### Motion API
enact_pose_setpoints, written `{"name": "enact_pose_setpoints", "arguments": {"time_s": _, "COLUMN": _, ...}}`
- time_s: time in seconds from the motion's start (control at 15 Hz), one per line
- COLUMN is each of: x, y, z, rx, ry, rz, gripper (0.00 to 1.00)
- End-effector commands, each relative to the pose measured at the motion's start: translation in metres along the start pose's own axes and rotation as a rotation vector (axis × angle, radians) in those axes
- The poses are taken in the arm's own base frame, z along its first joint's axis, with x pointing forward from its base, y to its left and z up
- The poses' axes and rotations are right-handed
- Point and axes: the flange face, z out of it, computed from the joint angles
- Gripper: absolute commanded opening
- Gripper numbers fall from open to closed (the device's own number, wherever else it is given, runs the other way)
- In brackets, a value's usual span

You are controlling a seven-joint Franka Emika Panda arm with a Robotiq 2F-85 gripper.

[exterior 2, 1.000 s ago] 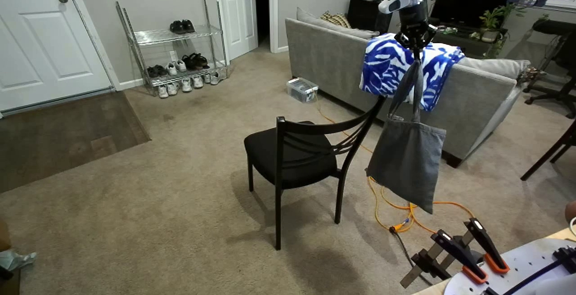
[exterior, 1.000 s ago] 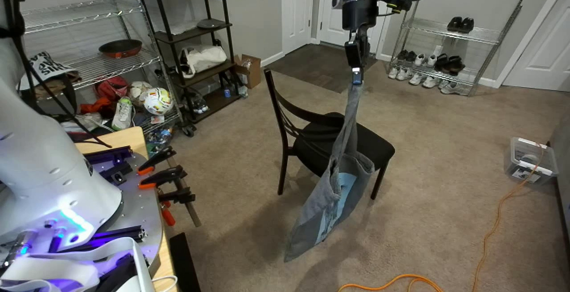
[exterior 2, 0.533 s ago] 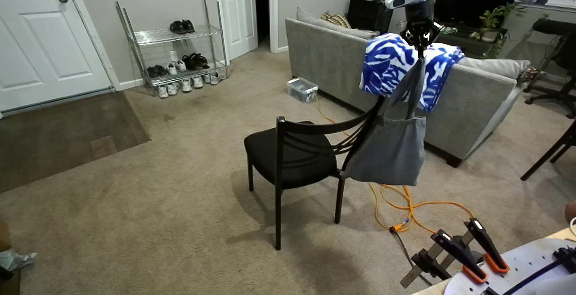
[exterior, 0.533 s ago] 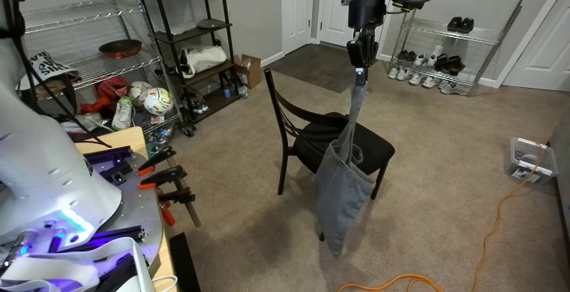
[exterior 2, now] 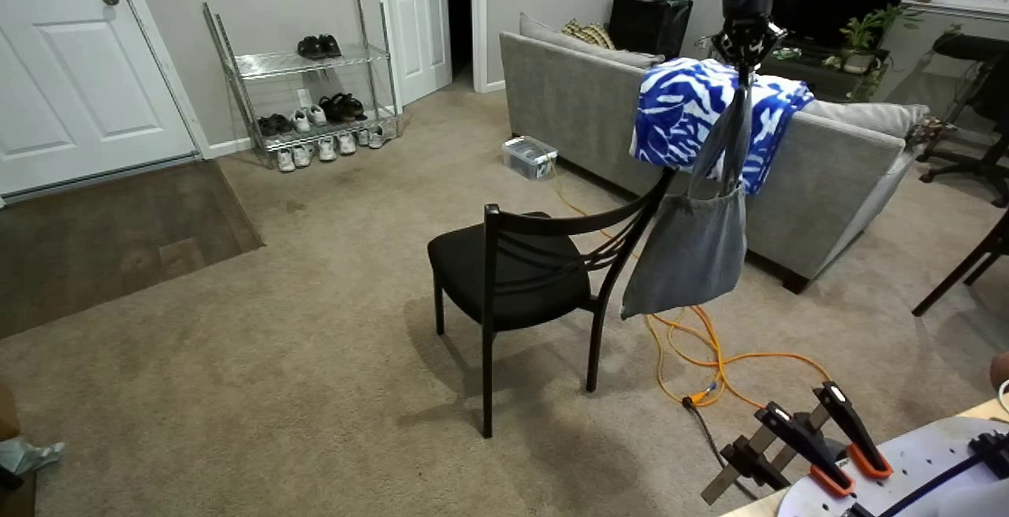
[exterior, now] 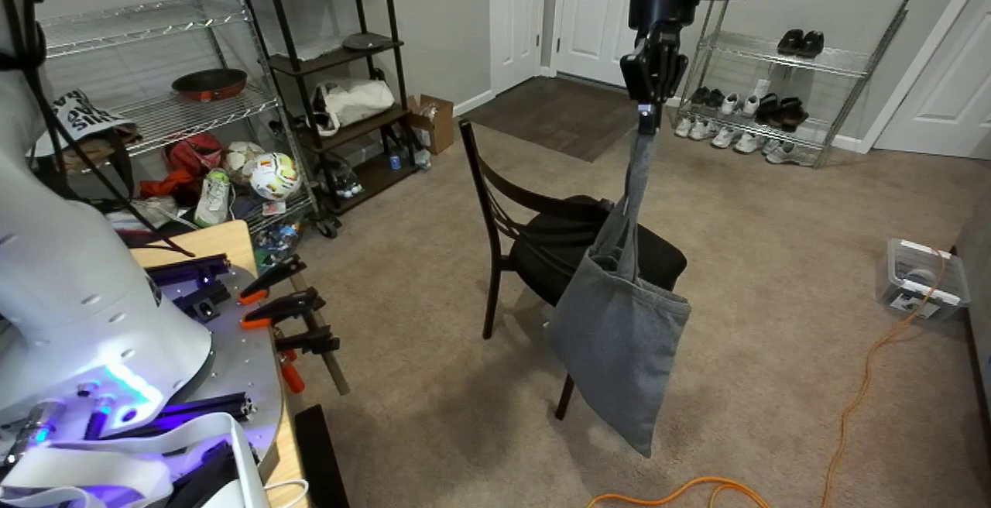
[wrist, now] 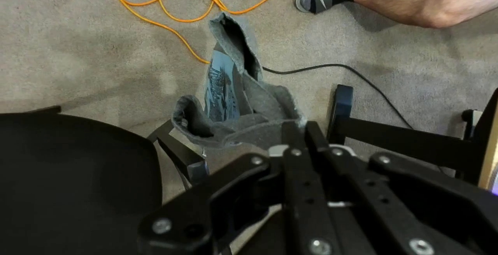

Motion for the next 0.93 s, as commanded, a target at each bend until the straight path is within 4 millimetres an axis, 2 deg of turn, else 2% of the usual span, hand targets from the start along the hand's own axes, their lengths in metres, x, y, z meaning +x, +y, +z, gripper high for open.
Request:
{"name": "enact_pose_setpoints", "arguments": {"time_s": 0.0, "x": -0.024, "y": 0.002, "z": -0.001, "rx": 0.014, "ry": 0.043, "rz": 0.088, "gripper": 0.02}}
{"name": "enact_pose_setpoints", "arguments": {"time_s": 0.87, "x": -0.075, "y": 0.017, "z": 0.007, "rx": 0.072, "ry": 0.104, "rz": 0.266, "gripper": 0.02}}
